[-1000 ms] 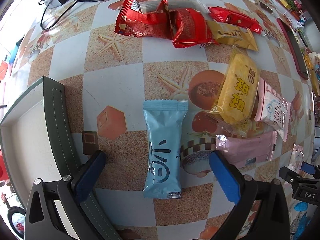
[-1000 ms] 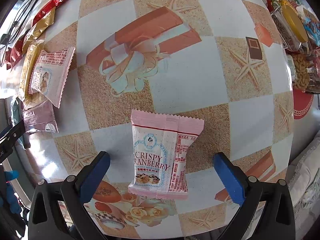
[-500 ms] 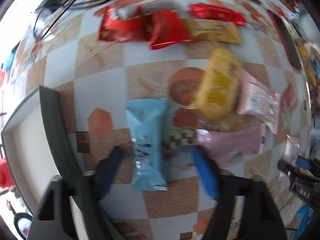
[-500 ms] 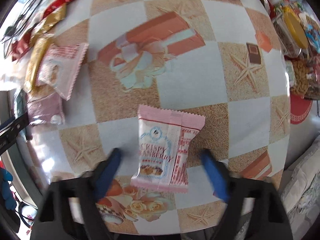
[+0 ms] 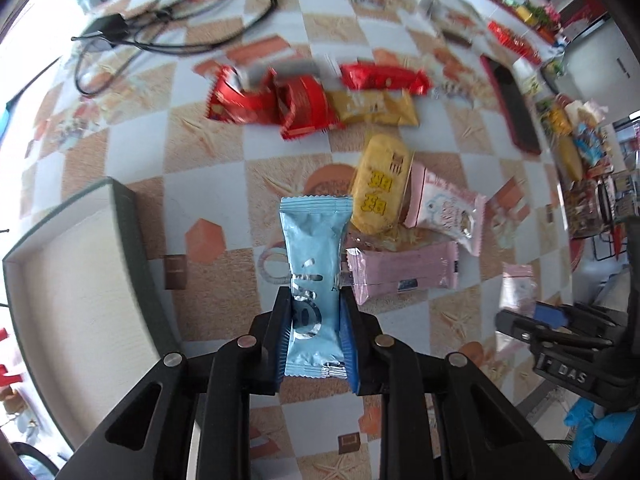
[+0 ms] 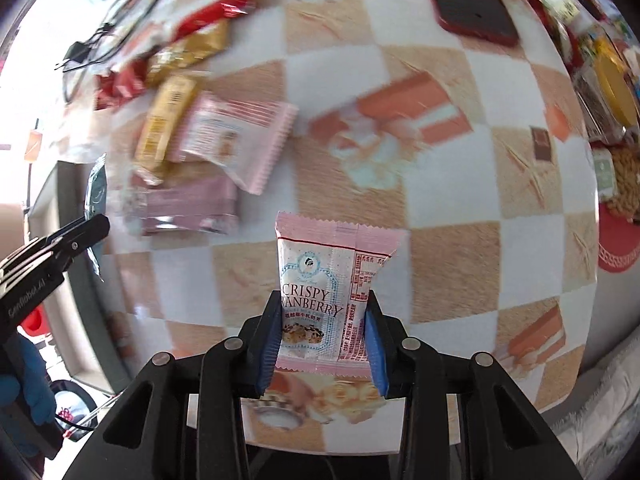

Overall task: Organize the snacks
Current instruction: 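Carry the blue bar into the white tray with the left tool while the right tool places the pink packet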

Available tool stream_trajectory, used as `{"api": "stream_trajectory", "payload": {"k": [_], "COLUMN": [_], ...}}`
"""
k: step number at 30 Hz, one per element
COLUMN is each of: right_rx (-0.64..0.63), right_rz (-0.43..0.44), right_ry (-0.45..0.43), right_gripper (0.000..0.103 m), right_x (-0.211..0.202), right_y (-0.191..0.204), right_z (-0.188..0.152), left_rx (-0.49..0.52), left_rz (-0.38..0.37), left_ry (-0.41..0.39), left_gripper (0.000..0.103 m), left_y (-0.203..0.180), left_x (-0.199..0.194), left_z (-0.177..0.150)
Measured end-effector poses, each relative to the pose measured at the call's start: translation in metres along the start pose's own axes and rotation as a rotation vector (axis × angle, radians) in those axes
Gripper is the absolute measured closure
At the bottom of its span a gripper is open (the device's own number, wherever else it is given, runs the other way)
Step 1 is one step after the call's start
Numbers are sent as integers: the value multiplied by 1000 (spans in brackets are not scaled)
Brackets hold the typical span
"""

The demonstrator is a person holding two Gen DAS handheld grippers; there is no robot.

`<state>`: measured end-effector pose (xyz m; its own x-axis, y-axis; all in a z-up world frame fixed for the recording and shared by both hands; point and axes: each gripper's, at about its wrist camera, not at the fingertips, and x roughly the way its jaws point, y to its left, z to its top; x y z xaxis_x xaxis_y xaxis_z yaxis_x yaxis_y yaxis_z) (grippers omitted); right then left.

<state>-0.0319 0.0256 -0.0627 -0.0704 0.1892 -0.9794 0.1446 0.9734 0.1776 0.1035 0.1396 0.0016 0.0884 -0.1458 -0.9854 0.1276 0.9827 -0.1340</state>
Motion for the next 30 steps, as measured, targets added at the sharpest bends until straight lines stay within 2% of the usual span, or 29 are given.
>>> {"api": "stream_trajectory", "payload": {"k": [5,10,19,30], "right_rx": [-68,-164,-377,-567], "right_rz": [37,75,112,153], "right_ry": [-15,-7,40,108], "right_gripper": [64,64,64,64], "right_x": [-13,-15,-2,24], "right_y": [41,94,193,288], "right_z": [7,10,-2,-30], "left_rx": [-31,-96,-259,-347], "left_rz": [5,42,85,106], "left_ry": [-66,-90,-54,6], "left_gripper": [78,78,78,78], "left_y": [29,71,147,194], "left_x": [-29,-45,-46,-34], "left_z": [-17,-43,-94,-139]}}
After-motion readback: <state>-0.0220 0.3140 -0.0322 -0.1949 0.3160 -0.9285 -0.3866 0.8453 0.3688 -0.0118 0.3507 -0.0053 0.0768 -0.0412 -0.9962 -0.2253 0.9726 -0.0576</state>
